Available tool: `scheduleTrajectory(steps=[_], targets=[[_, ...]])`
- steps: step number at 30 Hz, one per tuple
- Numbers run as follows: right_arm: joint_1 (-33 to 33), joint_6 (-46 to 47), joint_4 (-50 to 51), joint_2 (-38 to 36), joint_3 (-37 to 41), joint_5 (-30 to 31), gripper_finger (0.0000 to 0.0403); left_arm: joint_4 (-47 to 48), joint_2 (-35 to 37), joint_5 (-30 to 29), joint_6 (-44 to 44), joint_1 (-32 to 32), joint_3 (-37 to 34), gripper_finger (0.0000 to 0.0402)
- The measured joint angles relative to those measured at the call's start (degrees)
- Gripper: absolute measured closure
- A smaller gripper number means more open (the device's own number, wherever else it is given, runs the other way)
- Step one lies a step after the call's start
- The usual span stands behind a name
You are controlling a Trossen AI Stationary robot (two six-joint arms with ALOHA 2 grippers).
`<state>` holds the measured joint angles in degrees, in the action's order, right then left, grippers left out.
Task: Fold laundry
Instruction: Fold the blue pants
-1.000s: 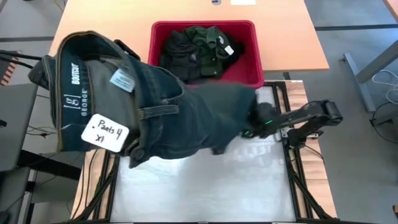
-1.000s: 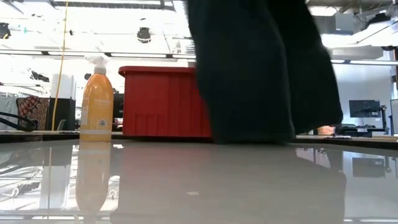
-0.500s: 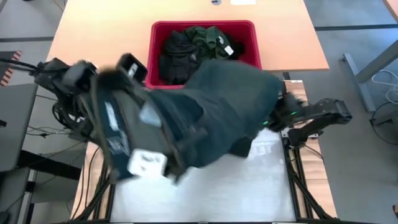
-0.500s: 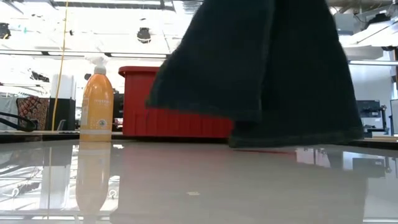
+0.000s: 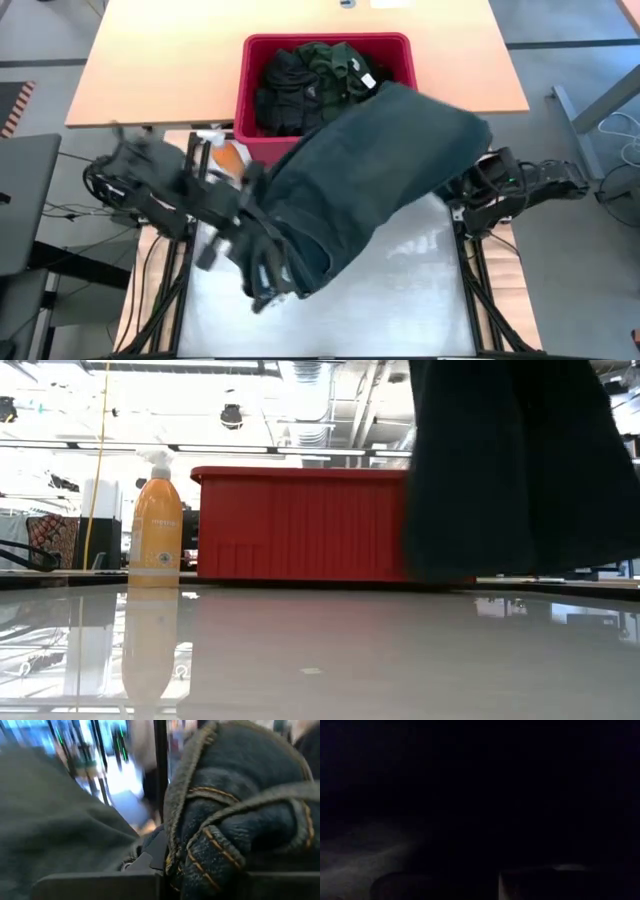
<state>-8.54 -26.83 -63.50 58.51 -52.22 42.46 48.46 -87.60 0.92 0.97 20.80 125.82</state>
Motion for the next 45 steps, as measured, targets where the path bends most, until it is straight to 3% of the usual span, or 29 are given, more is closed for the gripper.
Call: scheduleTrajectory(steps=[6, 11, 18, 24, 27, 35, 45], targets=[[0.0, 4.93, -5.41, -4.44, 5.56, -4.29, 0.0385, -2.33, -0.08, -3.4, 9.29, -1.7, -9.23, 0.0338], [-0.59, 5.65, -4.79, -4.58, 6.38, -7.74, 0.0385, -0.89, -0.05, -0.18, 17.16, -4.22, -15.31, 0.0268], [-2.22, 2.87, -3.24, -5.57, 6.37, -9.92, 0.0385, 7.91, 0.66, 6.38, 23.81, -6.19, -15.69, 0.0188], [-2.36, 2.77, -1.8, -5.97, 6.38, -10.25, 0.0385, 14.0, 1.54, 7.64, 24.4, -6.23, -15.68, 0.0165], [-2.34, 3.13, -1.88, -6.01, 6.36, -10.27, 0.0385, 14.94, 1.5, 7.4, 19.69, -6.23, -15.69, 0.0164], [-2.34, 8.04, -2.01, -7.54, 6.33, -12.25, 0.0385, 15.43, 1.48, 3.26, -5.17, -5.94, -15.74, 0.0164], [-4.11, 9.27, -0.34, -11.29, 6.22, -12.41, 0.0385, 18.71, 2.66, -10.62, -19.08, -5.92, -15.74, 0.0164]])
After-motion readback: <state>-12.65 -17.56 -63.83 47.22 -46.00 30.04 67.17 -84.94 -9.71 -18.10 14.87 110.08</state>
